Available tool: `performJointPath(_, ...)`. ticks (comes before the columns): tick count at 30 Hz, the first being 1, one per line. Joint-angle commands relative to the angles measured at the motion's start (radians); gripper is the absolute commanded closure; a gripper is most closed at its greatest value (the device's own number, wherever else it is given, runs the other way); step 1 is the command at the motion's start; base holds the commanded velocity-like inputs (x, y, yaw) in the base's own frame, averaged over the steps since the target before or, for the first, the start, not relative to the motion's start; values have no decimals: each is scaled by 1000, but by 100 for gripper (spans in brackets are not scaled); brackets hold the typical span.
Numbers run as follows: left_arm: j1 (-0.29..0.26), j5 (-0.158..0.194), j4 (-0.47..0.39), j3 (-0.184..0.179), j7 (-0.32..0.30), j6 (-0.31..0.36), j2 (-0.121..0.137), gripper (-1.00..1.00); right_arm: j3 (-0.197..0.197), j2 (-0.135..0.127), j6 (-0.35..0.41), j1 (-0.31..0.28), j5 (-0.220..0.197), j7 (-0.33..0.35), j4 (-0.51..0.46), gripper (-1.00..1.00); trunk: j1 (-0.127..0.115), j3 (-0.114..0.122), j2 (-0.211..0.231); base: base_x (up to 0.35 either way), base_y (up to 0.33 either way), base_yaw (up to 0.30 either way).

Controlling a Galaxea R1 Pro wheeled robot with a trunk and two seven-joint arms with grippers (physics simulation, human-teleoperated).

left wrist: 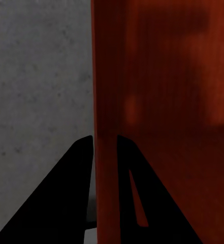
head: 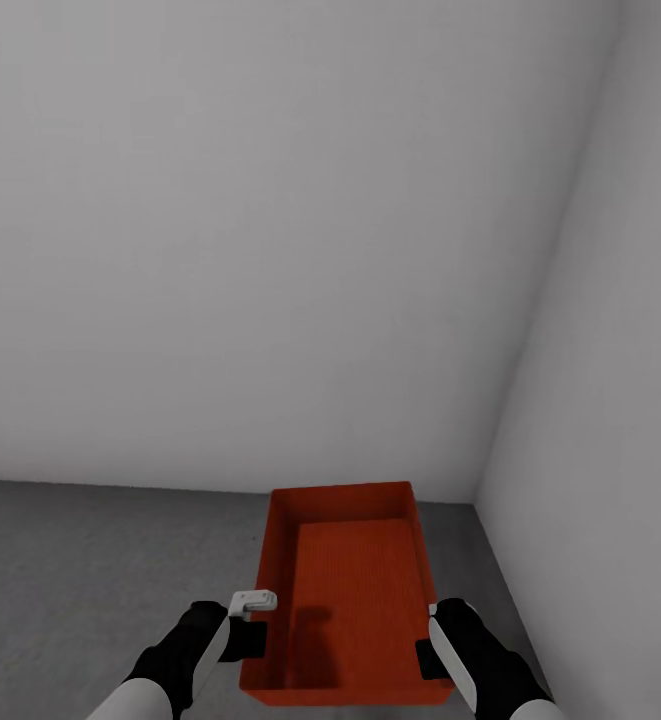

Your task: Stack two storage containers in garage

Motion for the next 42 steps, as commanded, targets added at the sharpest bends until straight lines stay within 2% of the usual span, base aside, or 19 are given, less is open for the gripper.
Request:
performJointPath(1,0,14,-1,-2,-2,6,-2,100,2,15,-9,-1,-65,-4,-2,100,0,-1,-1,106,0,0)
performJointPath(42,0,14,-1,-2,-2,6,-2,100,1,15,-9,-1,-65,-2,-2,100,0,-1,-1,5,0,0)
